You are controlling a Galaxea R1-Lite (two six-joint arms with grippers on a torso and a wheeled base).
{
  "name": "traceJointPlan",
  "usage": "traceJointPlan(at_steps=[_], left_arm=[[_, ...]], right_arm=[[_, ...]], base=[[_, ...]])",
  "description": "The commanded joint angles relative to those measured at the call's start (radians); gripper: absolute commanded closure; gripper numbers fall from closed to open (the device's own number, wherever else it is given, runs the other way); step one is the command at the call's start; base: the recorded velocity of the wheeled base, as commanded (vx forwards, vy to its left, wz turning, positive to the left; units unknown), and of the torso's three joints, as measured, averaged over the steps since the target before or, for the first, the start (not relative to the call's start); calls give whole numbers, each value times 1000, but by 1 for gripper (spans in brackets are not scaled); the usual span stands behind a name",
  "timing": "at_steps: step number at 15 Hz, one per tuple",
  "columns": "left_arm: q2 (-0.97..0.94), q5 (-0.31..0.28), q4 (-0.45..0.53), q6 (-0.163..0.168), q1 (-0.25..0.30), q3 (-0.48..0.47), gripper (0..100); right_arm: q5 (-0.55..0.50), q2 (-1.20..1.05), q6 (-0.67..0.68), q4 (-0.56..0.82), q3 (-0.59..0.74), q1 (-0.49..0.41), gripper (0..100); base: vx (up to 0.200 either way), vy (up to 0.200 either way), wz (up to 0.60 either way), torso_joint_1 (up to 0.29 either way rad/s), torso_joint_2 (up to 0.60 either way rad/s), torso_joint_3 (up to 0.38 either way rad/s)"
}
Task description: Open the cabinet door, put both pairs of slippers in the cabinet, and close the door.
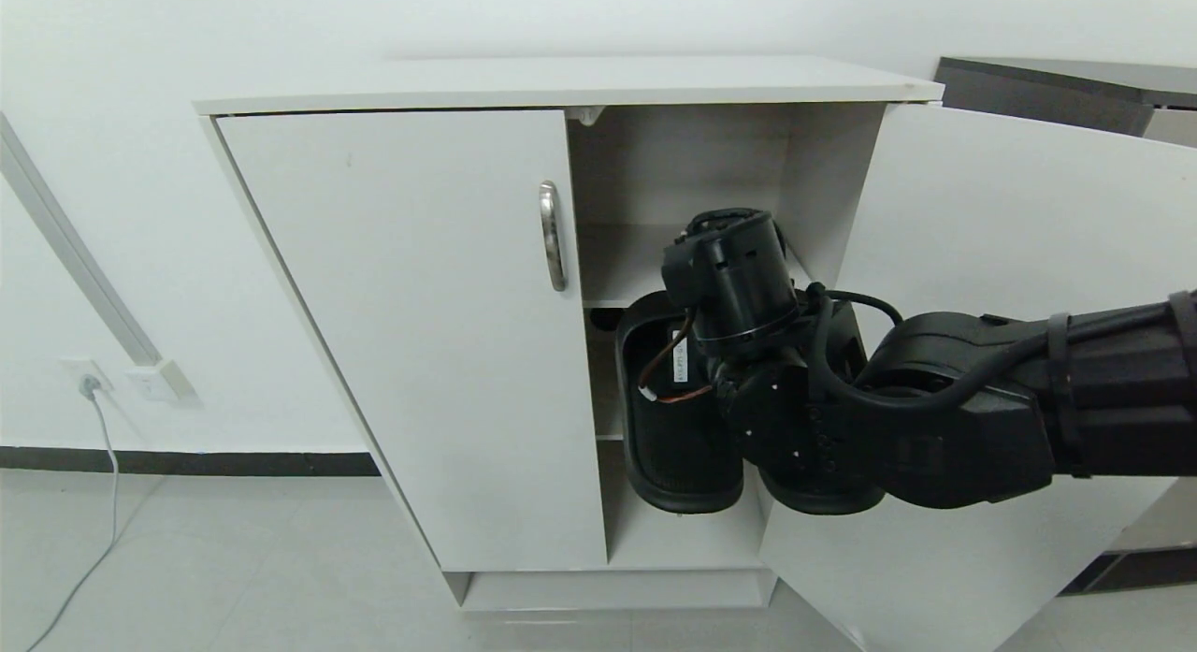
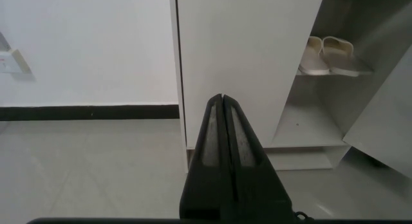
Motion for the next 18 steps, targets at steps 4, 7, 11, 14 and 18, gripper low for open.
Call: traceJointPlan(at_steps=[4,7,11,14,18], left_arm=[[2,-1,0,0,0,0,100],[2,-1,0,0,0,0,100],[1,-1,0,0,0,0,100],[1,-1,0,0,0,0,100],[1,0,0,0,0,0,100]], right_arm=[[0,6,-9,-6,-5,1,100],[0,8,-13,-8,-10,1,100],[0,11,-13,-8,-10,1,100],[0,26,-9,-9,-5,-5,100],[9,66,-13,-29,-56,-30,100]], base=[[200,0,0,0,2,6],[200,0,0,5,2,1],[200,0,0,2,0,2],[67,0,0,1,2,1],[0,0,0,0,0,0]])
